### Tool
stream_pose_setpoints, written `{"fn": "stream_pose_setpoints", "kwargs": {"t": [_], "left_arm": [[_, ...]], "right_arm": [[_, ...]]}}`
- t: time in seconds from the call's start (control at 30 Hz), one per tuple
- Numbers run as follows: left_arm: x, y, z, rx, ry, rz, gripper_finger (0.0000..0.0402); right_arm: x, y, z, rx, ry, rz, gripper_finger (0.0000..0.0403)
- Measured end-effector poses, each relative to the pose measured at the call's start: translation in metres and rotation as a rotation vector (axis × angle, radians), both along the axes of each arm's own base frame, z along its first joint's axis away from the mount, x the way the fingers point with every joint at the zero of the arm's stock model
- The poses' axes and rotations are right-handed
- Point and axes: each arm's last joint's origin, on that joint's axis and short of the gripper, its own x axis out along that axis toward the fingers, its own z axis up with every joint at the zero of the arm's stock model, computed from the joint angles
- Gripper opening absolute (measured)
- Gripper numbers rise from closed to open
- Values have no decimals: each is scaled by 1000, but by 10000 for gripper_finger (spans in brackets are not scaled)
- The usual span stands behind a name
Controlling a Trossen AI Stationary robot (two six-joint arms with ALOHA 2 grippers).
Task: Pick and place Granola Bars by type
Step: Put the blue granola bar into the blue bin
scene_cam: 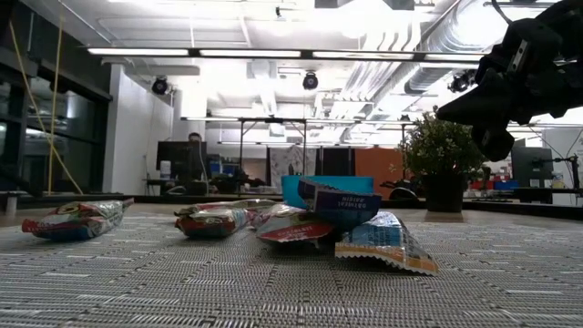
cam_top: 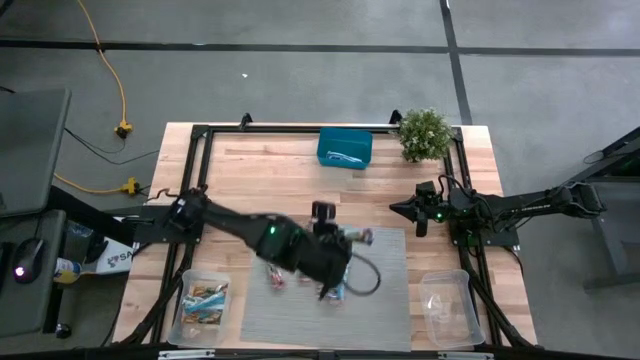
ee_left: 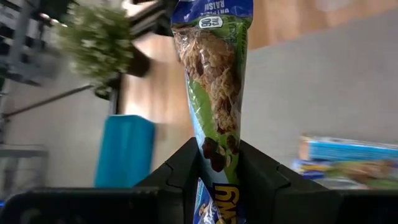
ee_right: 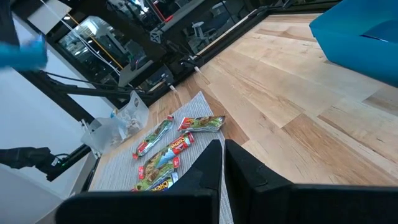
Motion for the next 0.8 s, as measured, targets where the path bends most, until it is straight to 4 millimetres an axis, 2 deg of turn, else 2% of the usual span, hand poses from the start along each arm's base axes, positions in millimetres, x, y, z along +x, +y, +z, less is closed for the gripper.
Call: {"fn": "stream_pose_setpoints", "kwargs": {"t": [0.33, 0.57, 0.8], "left_arm": [[18, 80, 17, 134, 63, 12, 89], [15, 131, 28, 125, 105, -5, 89], [0, 180, 44, 155, 137, -30, 89]], "right_arm": [[0, 0, 0, 0, 0, 0, 0], [0, 0, 0, 0, 0, 0, 0], [0, 0, 0, 0, 0, 0, 0]]}}
